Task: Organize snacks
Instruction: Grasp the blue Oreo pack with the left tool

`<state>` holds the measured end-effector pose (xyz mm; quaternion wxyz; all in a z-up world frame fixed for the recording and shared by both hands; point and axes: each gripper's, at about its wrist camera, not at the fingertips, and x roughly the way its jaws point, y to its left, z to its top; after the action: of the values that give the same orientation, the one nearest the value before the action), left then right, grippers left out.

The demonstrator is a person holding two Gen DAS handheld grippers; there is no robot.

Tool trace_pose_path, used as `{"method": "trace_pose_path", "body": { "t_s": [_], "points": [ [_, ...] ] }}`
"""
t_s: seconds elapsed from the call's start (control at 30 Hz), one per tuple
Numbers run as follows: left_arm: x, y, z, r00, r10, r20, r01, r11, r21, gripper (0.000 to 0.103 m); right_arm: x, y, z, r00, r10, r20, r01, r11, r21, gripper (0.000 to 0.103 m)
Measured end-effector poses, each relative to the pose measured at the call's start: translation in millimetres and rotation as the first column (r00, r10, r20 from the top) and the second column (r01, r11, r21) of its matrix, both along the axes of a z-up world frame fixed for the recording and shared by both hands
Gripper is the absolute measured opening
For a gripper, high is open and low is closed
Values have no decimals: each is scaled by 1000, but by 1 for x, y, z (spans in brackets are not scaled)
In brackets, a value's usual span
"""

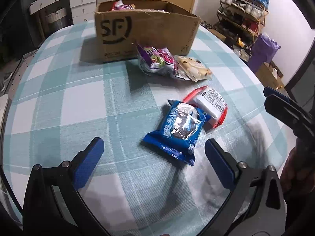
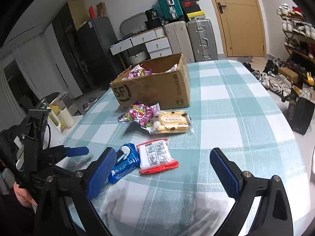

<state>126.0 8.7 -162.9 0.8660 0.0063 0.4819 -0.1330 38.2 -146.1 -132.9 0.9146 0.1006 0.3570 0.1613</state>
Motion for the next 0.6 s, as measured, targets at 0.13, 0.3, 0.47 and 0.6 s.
{"method": "trace_pose_path", "body": {
  "t_s": [0.13, 0.3, 0.47, 0.6],
  "points": [
    [8, -11, -7, 1000, -18, -7, 18, 1000, 19, 102, -2, -4, -8, 1000, -12, -16, 12, 1000, 9, 98],
    [18, -22, -16, 999, -33, -14, 33, 999, 39, 96, -4, -11, -16, 999, -31, -34, 32, 999, 19, 98],
    [24, -28, -20, 999, -49, -14, 49, 998, 31, 67, -4, -14, -21, 998, -39, -47, 41, 999, 29, 98],
    [25, -30, -20, 998, -61, -6, 61, 998, 18, 54, -3, -15, -22, 998, -39, -48, 41, 999, 34, 98]
  ]
}}
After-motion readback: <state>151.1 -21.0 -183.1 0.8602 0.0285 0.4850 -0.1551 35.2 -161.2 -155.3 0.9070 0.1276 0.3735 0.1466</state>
